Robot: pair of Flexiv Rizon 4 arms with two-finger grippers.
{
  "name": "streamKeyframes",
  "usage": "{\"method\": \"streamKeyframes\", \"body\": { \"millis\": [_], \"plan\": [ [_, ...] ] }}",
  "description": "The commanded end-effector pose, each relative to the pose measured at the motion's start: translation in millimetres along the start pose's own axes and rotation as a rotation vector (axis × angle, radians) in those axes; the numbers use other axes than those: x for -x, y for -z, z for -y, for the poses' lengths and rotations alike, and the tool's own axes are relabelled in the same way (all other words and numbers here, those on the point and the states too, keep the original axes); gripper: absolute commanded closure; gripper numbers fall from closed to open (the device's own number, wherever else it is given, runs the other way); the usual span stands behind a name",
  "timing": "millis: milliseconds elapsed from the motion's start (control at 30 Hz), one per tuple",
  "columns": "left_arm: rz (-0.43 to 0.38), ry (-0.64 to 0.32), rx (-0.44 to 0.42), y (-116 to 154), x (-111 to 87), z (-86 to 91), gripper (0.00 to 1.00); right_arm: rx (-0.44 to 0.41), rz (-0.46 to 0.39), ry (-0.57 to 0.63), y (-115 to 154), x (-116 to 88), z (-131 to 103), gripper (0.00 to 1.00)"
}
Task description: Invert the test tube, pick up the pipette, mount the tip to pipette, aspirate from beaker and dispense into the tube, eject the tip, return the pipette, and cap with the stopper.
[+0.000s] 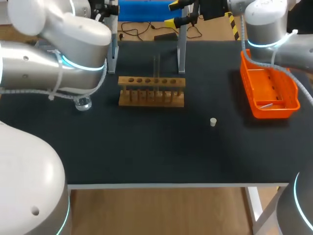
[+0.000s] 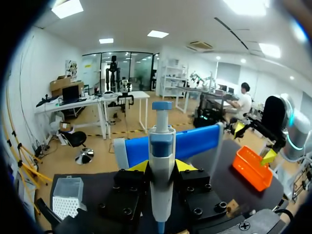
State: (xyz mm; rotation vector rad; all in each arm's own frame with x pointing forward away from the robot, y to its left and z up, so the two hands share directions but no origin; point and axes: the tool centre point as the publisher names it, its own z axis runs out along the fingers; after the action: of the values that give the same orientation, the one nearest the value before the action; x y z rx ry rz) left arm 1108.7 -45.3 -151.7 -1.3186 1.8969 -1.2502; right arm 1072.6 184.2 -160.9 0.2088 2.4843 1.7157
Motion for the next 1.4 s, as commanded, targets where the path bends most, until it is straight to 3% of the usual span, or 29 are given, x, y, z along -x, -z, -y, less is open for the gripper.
{"method": "streamKeyframes", "body": {
  "millis": [33, 733, 1400],
  "plan": [
    [0.051, -0.016, 0.032, -14, -0.6, 6.6, 1.00, -0.004, -0.004, -0.001, 1, 1, -1, 0.00],
    [0.161, 0.029, 0.067, -44, 29.1, 5.3, 1.00, -0.004, -0.004, -0.001, 1, 1, -1, 0.00],
    [0.189, 0.047, 0.112, -64, 31.3, -4.2, 1.00, -0.004, -0.004, -0.001, 1, 1, -1, 0.00]
  ]
}}
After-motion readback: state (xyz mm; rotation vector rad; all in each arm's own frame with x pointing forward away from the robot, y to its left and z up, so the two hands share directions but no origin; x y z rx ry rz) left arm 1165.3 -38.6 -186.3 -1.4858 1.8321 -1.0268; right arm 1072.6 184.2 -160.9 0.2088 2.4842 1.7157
